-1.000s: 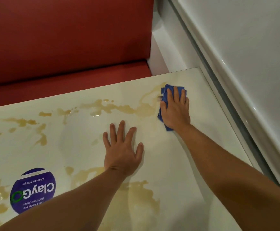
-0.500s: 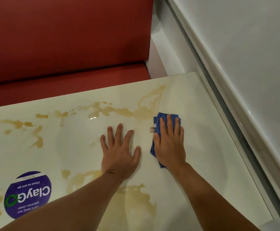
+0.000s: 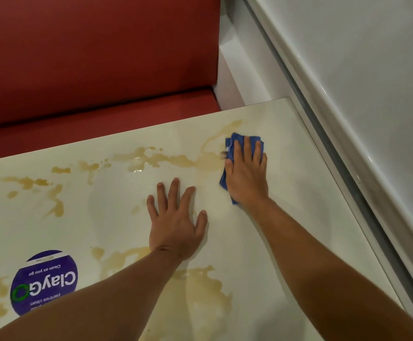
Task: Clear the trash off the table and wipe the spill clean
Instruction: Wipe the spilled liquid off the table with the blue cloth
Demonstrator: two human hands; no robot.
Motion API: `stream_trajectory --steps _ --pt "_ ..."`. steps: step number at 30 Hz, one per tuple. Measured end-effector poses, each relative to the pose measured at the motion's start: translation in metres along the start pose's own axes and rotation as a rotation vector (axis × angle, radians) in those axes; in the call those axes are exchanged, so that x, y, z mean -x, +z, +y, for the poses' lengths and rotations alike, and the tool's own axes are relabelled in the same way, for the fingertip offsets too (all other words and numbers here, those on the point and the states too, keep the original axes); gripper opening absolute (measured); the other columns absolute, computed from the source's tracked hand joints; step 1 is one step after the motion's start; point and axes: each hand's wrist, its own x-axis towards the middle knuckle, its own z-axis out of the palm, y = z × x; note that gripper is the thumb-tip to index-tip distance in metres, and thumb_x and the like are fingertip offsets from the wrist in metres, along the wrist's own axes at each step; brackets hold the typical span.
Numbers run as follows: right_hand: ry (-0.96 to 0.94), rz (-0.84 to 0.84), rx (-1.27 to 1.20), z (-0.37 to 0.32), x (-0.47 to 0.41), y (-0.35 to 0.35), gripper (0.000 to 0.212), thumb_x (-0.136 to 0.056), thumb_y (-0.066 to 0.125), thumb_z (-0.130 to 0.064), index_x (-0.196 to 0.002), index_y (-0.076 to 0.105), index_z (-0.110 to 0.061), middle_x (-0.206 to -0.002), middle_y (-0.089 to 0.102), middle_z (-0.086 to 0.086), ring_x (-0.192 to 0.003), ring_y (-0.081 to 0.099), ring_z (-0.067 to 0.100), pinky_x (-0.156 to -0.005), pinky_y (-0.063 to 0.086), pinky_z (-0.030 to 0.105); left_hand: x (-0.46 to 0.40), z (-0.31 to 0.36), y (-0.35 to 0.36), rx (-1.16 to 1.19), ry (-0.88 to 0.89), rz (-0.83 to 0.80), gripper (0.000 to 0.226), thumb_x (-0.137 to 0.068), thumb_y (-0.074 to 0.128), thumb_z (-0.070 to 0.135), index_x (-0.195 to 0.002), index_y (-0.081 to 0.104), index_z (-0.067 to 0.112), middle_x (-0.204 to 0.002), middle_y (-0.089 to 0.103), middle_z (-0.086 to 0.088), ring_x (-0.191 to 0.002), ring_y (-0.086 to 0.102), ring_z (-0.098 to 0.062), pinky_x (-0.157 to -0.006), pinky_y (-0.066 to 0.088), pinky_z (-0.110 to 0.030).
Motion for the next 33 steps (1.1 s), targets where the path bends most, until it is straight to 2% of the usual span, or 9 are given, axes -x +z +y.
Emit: stream_trajectory --steps 6,13,19,23,27,30,33 --pt "-0.071 -0.018 0.018 -0.008 0.087 0.015 0.063 -0.107 0.008 -0.042 -0.162 0.020 -0.014 -0.170 0.010 0.013 -0.157 0.002 0.037 -0.126 0.015 0.055 -0.002 0.000 0.002 -0.003 -0.005 0.010 0.072 -0.096 0.020 0.065 -0.160 0.013 0.033 -0.170 -0.012 -0.003 -0.153 -0.025 -0.031 -0.124 -0.008 -0.057" --pt "-0.056 -0.003 0.003 -0.012 0.032 0.008 0.063 -0.105 0.012 -0.042 -0.162 0.017 -0.017 -0.171 0.010 0.011 -0.157 0.001 0.037 -0.125 0.014 0.055 -0.001 -0.001 0.002 -0.007 -0.005 0.010 0.071 -0.097 0.021 0.065 -0.160 0.012 0.033 -0.170 -0.013 -0.003 -0.153 -0.026 -0.031 -0.124 -0.009 -0.057" --pt "-0.025 -0.008 -0.007 -0.021 -0.038 -0.001 0.061 -0.109 0.021 -0.040 -0.164 0.010 -0.016 -0.172 0.001 0.010 -0.157 -0.006 0.038 -0.127 0.005 0.054 0.000 0.001 -0.001 -0.006 -0.013 -0.005 0.070 -0.097 0.023 0.064 -0.160 0.012 0.035 -0.170 -0.014 -0.002 -0.152 -0.027 -0.030 -0.124 -0.009 -0.057" --pt "-0.071 -0.040 0.015 -0.018 0.001 0.001 0.063 -0.108 0.014 -0.045 -0.164 0.008 -0.016 -0.171 0.001 0.011 -0.157 -0.007 0.036 -0.127 0.005 0.052 0.001 0.001 -0.002 0.006 -0.003 -0.002 0.070 -0.097 0.023 0.064 -0.160 0.013 0.034 -0.170 -0.014 -0.001 -0.152 -0.027 -0.030 -0.124 -0.010 -0.056" --pt "-0.153 -0.040 0.041 -0.007 0.070 0.009 0.063 -0.108 0.016 -0.043 -0.163 0.017 -0.013 -0.170 0.010 0.013 -0.157 0.000 0.037 -0.126 0.013 0.055 -0.001 0.001 0.000 -0.002 -0.008 0.010 0.071 -0.097 0.021 0.065 -0.160 0.014 0.033 -0.170 -0.012 -0.002 -0.153 -0.025 -0.031 -0.124 -0.009 -0.056" --pt "-0.153 -0.055 0.024 -0.004 0.065 0.007 0.063 -0.106 0.019 -0.043 -0.162 0.021 -0.014 -0.170 0.013 0.013 -0.157 0.002 0.038 -0.124 0.016 0.055 -0.002 0.002 0.000 -0.006 -0.003 0.008 0.072 -0.097 0.020 0.065 -0.160 0.013 0.033 -0.170 -0.013 -0.003 -0.153 -0.026 -0.031 -0.124 -0.010 -0.056" --pt "-0.141 -0.057 0.019 -0.011 0.028 0.001 0.065 -0.104 0.012 -0.045 -0.163 0.016 -0.018 -0.171 0.008 0.010 -0.157 -0.002 0.036 -0.126 0.013 0.054 -0.002 0.000 0.000 -0.005 -0.004 0.002 0.071 -0.097 0.021 0.065 -0.160 0.012 0.033 -0.170 -0.014 -0.003 -0.152 -0.027 -0.031 -0.124 -0.011 -0.056"
